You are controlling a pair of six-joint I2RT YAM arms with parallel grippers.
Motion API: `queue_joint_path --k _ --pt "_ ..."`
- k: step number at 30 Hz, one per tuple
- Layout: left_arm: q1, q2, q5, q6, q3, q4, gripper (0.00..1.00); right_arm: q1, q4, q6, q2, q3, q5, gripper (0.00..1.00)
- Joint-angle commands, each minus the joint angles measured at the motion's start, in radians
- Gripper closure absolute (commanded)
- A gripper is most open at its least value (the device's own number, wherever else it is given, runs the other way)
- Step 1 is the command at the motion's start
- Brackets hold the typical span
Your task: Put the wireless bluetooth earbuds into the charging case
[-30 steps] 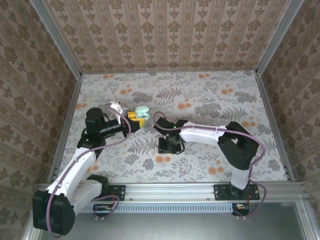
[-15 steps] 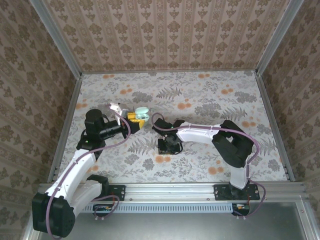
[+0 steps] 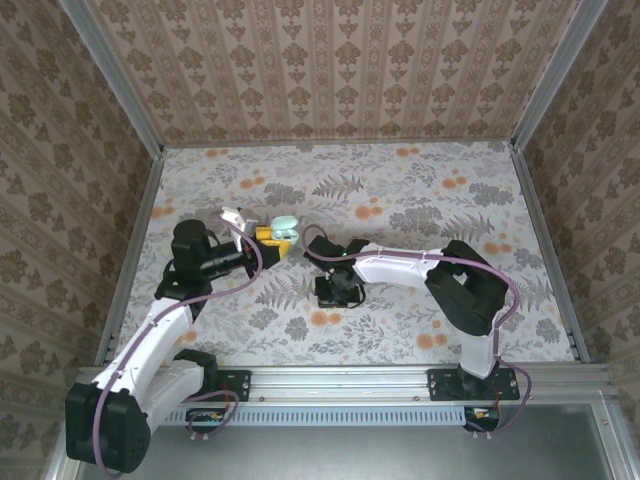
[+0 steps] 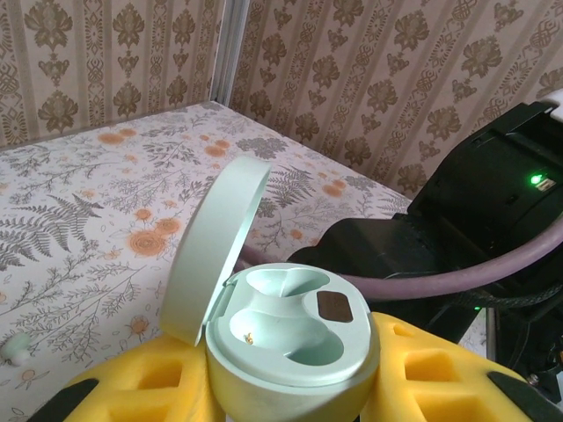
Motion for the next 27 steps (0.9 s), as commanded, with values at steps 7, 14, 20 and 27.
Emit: queue_joint_path --k 7,14,20,27 --pt "-0.042 0.052 0.003 0.007 0.008 0.116 1.0 -0.042 -0.098 -0.029 -0.208 -0.038 0.045 0.87" --pt "-0.105 0.115 -0.025 0.027 0.024 0.184 1.0 -0.085 -0.215 -0.079 -0.358 -0.015 0.036 0.87" --pt "-0.156 0.164 -0.044 0.059 0.053 0.21 1.0 -0.136 -0.285 -0.109 -0.449 0.034 0.003 0.88" --pt "-0.197 0.212 -0.061 0.045 0.033 0.335 1.0 -0.16 -0.336 -0.128 -0.477 0.138 -0.037 0.88"
